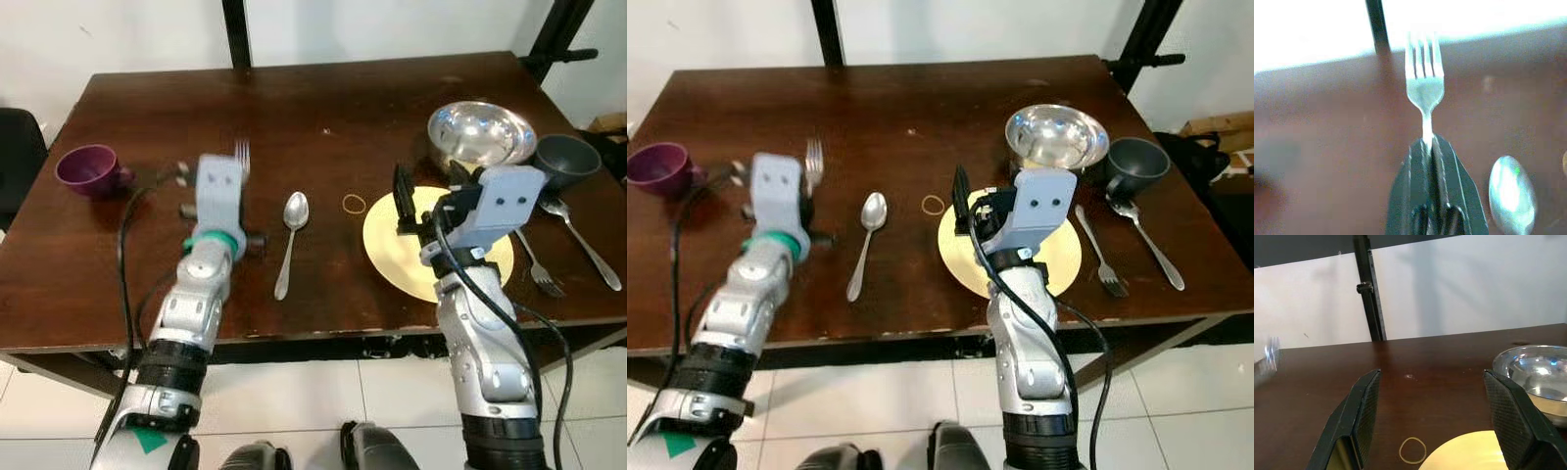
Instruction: Setting the table
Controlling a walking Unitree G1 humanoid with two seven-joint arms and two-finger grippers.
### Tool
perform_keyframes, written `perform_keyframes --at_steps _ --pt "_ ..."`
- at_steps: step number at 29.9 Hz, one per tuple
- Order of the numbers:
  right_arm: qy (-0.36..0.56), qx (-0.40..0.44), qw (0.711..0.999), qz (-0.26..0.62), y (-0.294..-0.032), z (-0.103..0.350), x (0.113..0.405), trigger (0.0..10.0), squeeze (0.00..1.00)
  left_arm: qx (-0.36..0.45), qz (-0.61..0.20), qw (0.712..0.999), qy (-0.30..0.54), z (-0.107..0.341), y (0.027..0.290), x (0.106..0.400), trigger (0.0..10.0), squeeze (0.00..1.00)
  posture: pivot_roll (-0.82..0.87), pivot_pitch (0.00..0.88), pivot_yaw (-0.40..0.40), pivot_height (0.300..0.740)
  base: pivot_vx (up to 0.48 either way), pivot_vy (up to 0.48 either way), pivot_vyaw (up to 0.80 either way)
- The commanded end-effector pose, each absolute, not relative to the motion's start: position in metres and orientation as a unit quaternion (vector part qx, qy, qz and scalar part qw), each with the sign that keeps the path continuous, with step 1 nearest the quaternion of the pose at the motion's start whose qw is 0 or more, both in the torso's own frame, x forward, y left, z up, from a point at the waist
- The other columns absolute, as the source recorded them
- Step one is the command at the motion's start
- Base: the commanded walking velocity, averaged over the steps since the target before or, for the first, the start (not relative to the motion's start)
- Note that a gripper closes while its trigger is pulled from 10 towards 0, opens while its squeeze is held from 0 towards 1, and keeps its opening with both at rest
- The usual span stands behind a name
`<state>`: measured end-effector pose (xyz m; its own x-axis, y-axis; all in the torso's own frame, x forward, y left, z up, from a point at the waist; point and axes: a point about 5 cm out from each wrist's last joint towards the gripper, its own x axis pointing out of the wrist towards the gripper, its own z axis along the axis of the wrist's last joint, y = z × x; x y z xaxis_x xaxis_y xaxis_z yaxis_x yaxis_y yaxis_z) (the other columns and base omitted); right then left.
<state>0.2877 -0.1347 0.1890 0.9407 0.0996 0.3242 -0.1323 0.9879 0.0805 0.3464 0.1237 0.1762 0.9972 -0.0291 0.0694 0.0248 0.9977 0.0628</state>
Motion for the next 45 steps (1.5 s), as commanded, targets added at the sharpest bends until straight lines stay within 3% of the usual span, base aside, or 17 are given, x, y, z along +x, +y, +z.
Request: perform_keyframes --at_steps 1,26,45 --pt "-0.16 0.057 0.983 0.063 -0.133 0.188 0.287 10.0 0.0 0.026 -0.011 0.998 -0.05 0.182 0.125 0.344 10.0 0.0 -0.12 0.0 0.085 0.74 0.0 0.0 0.0" --pt "-0.146 0.063 0.986 0.045 -0.139 0.181 0.285 10.0 0.0 0.025 0.015 0.998 -0.052 0.175 0.135 0.339 10.0 0.0 -0.12 0.0 0.088 0.74 0.0 0.0 0.0" --pt "-0.139 0.07 0.987 0.041 -0.139 0.18 0.288 10.0 0.0 0.033 0.013 0.998 -0.047 0.17 0.137 0.334 10.0 0.0 -0.11 0.015 0.084 0.74 -0.47 0.0 0.0"
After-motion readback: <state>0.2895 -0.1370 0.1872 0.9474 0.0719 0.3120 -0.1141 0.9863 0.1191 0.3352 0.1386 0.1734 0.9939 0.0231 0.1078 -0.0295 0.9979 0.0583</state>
